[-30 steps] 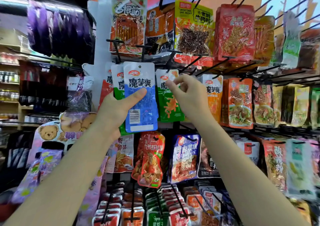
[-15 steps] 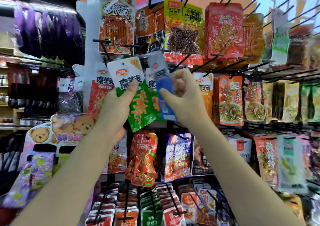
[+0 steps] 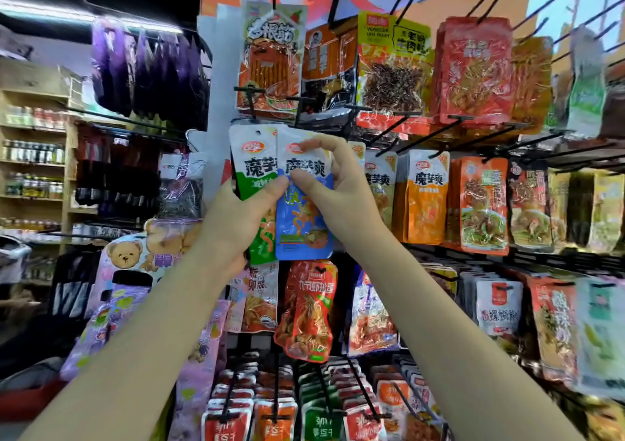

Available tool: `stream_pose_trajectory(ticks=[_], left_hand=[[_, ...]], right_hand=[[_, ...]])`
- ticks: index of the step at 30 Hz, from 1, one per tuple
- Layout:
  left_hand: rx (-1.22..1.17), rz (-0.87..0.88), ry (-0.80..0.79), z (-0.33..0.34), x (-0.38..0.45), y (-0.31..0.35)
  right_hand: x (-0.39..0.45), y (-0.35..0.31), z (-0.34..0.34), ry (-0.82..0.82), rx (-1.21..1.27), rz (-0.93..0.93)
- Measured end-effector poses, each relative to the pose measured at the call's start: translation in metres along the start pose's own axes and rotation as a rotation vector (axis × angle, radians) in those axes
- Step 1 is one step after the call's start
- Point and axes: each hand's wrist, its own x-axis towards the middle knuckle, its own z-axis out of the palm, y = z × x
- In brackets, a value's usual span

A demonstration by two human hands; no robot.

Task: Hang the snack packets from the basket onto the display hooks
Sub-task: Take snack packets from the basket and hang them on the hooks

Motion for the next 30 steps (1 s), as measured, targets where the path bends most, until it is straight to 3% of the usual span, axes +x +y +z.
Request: stream_pose_trajectory(ticks=[9,18,22,25,27,30], left_hand=[[0.004,-0.105,0.183,-0.035,0.008,0.012],[0.007,-0.16,0.086,-0.042,0.017,0.006],[-0.004,-0.172,0.088,-0.045,0.018,0.005],[-0.006,-0.18,0.089,-0.049,0.021,0.002],[-0.031,-0.179,0.079,-0.048,0.018,0.008],[-0.045,-0.166,0.015,-0.036,0.008,0.019]], right_hand=[[0.033,0.008,-0.003,0.063,-0.094,0.095],[0.05,0.011,0.011,0.113,-0.224,0.207],[0.051,0.017,0.013,0.132,-0.495,0.176],[0.041,0.006,0.012,0.276,-0.692,0.018],[0.031,-0.004,0.01,0.266,-0.519,-0.022],[0.016,-0.02,0.014,-0.046,-0.185,0.114]])
